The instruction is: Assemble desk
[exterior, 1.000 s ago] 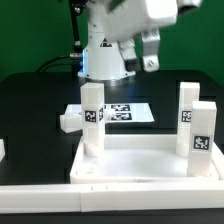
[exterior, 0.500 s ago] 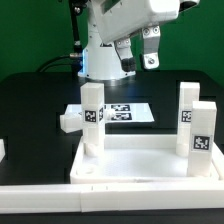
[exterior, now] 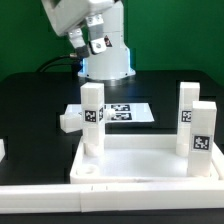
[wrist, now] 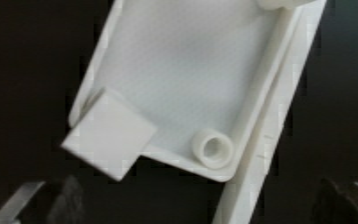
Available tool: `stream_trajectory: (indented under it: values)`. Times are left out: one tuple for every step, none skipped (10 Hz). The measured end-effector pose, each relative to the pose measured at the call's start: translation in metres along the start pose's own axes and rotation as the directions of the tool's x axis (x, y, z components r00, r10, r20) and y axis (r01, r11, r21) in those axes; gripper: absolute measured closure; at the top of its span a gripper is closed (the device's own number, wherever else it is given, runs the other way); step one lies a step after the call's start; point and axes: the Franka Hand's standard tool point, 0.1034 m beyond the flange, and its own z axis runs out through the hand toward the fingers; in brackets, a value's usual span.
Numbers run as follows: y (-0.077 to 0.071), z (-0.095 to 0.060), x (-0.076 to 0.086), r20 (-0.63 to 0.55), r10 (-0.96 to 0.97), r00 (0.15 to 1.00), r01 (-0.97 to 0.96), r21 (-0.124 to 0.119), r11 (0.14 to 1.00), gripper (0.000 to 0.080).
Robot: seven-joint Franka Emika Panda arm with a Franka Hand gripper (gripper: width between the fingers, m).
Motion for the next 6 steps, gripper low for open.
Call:
stream_trajectory:
  values:
    - [-0.009,0.003,-0.007,-0.024,0.007,1.0,-0.007,0.003,1.0,0.015]
    - [-0.01,0.005,-0.011,-0.019,-0.017,1.0,0.017,0.001,1.0,0.015]
    - [-0.009,0.005,-0.009,-0.02,-0.013,1.0,0.013,0.002,1.0,0.015]
    - [-0.009,0.005,-0.01,-0.02,-0.014,1.0,0.014,0.001,1.0,0.015]
    - [-0.008,0.006,-0.009,-0.019,-0.016,1.0,0.016,-0.001,1.0,0.015]
    - [0.006,0.013,-0.007,0.01,-0.082,0.997,0.083,-0.03,0.996,0.015]
